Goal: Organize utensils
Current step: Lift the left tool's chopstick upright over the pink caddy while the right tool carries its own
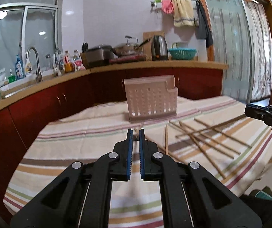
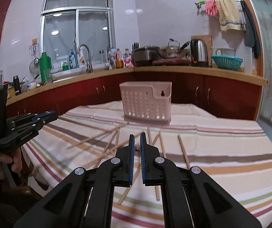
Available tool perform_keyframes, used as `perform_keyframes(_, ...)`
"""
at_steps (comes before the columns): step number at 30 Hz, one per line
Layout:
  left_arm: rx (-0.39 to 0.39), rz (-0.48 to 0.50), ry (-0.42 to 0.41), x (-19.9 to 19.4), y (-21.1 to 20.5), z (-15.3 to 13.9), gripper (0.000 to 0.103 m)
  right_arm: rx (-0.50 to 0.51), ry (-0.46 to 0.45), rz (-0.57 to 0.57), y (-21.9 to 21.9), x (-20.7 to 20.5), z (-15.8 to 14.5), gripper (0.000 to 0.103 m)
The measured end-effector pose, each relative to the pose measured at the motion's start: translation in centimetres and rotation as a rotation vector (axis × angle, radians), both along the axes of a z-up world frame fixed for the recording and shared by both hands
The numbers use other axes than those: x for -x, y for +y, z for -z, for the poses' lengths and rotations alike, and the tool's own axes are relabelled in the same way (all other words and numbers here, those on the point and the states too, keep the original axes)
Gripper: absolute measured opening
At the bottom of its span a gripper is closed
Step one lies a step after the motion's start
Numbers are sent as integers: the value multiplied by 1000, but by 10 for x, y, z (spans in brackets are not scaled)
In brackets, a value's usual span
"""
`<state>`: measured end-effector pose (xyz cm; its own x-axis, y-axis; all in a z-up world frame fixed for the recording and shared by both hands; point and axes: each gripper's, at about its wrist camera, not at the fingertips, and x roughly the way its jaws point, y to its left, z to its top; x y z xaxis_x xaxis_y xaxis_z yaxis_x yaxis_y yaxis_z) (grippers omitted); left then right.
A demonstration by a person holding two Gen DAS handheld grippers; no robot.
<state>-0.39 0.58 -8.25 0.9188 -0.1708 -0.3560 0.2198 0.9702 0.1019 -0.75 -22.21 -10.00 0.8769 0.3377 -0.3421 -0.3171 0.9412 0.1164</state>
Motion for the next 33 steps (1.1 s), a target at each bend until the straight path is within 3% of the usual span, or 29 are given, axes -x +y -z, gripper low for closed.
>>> perform_keyframes(17, 24, -6, -69, -48, 5, -43, 7, -13, -75, -7, 12, -45, -38, 7)
perform_keyframes(33, 71, -1, -55, -107, 14, -62, 7, -27, -102, 17, 20, -97, -56, 7)
